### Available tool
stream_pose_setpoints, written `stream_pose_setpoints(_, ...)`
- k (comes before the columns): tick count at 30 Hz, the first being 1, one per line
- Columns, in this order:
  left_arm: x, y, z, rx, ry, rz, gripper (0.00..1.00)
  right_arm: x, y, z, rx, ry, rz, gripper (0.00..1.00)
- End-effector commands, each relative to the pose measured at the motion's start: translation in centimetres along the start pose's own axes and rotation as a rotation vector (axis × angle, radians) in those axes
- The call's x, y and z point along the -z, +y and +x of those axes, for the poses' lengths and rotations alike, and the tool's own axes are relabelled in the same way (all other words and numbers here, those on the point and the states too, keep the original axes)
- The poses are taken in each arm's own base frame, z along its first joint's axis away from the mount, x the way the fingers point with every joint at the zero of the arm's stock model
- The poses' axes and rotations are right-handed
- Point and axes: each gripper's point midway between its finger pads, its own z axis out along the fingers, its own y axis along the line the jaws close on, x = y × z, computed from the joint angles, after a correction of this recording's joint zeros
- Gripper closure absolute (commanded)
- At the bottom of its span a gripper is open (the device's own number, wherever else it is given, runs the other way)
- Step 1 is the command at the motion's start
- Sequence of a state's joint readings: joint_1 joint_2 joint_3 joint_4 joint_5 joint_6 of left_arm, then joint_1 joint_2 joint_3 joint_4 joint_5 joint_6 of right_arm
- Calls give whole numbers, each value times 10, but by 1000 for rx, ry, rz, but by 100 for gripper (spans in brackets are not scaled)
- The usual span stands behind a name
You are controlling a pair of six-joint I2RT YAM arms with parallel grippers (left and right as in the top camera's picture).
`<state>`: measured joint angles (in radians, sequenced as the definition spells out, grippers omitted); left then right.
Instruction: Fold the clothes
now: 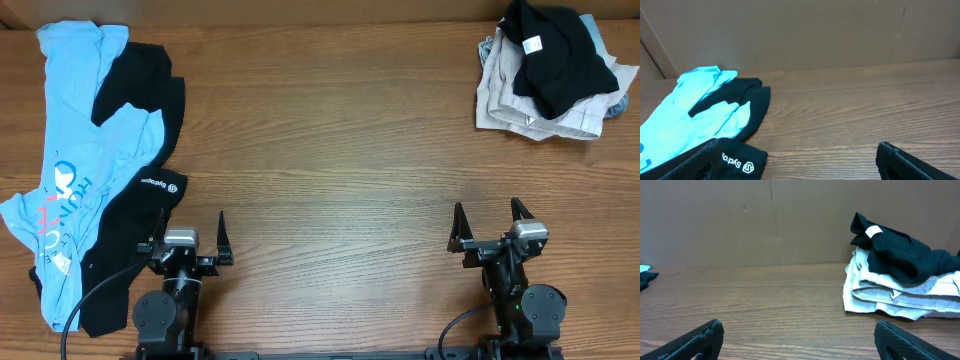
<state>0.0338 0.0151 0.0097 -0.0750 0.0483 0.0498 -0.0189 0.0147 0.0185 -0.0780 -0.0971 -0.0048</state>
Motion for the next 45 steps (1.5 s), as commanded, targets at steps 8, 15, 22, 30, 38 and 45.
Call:
stream_pose_setpoints(8,0,3,0,20,-6,-14,0,0,0,2,6,-5,3,0)
stream_pose_setpoints(15,0,3,0,20,-6,-14,0,0,0,2,6,-5,3,0)
stream_pose_setpoints(22,0,3,0,21,-6,-14,0,0,0,2,6,-5,3,0)
stream_pose_setpoints(30,0,3,0,20,-6,-14,0,0,0,1,6,-6,3,0)
stream_pose_setpoints(38,0,2,0,21,-7,-9,0,0,0,-6,-4,-34,0,0)
stream_pose_setpoints(45,1,-1,-15,17,-66,13,0,4,19,-33,15,-145,-107,0)
